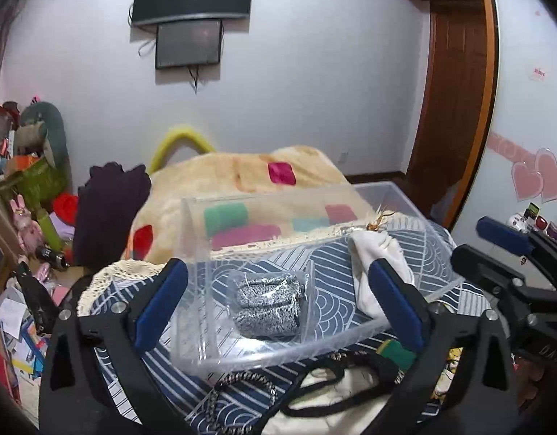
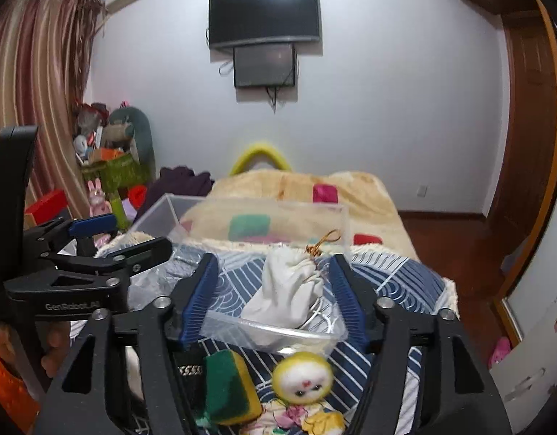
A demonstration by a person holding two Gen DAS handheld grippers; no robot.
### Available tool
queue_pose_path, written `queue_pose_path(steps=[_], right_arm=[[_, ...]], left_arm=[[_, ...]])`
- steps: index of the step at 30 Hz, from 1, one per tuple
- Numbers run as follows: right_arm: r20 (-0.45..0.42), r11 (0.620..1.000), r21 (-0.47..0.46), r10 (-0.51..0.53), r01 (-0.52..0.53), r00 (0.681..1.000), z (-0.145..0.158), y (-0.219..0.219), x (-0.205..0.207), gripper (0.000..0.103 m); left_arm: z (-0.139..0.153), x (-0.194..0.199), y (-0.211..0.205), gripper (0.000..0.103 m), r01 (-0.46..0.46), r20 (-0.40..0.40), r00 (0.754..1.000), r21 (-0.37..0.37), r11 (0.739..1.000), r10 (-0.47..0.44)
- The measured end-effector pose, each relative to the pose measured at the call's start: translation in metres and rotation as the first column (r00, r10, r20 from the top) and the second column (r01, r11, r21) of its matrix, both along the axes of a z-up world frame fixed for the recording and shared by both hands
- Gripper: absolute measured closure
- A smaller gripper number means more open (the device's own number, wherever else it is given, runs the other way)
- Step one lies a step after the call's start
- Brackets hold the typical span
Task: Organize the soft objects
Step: 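Grasp the black-strapped white bag with the left gripper while the right grasps the yellow doll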
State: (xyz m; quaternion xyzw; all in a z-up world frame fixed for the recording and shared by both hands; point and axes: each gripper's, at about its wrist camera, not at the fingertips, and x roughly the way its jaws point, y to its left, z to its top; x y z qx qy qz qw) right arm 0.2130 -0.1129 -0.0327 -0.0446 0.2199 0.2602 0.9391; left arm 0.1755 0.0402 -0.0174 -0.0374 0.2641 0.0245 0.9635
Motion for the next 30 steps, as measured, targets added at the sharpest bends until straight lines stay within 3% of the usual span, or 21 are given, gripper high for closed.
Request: queue_pose_path(steps=[10,19,23,26,30], right_arm=[[0.061,0.999,-0.011,-0.043,0.044,0.997,0.002,-0.016,-0.02,0.032],[-0.048,0.996,-0.051,-0.073,0.07,0.996,-0.038,-0.029,-0.016,0.032],[-0.106,0.996,-0.06,-0.072,0.066,0.992,-0.057,-0.033,-0.01,0.032],[-0.13,0.997,-0.065,-0.059,0.05,0.99,-0.065,-0.032,-0.01,0.033],[-0.173,0.997,-0.061,-0.049,0.039,0.984,-0.074,-0.028,-0.005,0.037]], left_arm=[[-0.016,-0.03,-0.01,0.001,0.015,-0.017,1.0,-0.046,0.999,-0.016],[-0.054,-0.023,-0.029,0.001,0.076,-0.105,0.99,-0.122,0.99,-0.089],[-0.066,-0.021,-0.039,0.001,0.099,-0.121,0.986,-0.104,0.99,-0.111],[-0.072,-0.023,-0.043,0.012,0.106,-0.115,0.987,-0.096,0.99,-0.116],[-0.082,-0.022,-0.044,0.033,0.128,-0.136,0.98,-0.142,0.982,-0.147]])
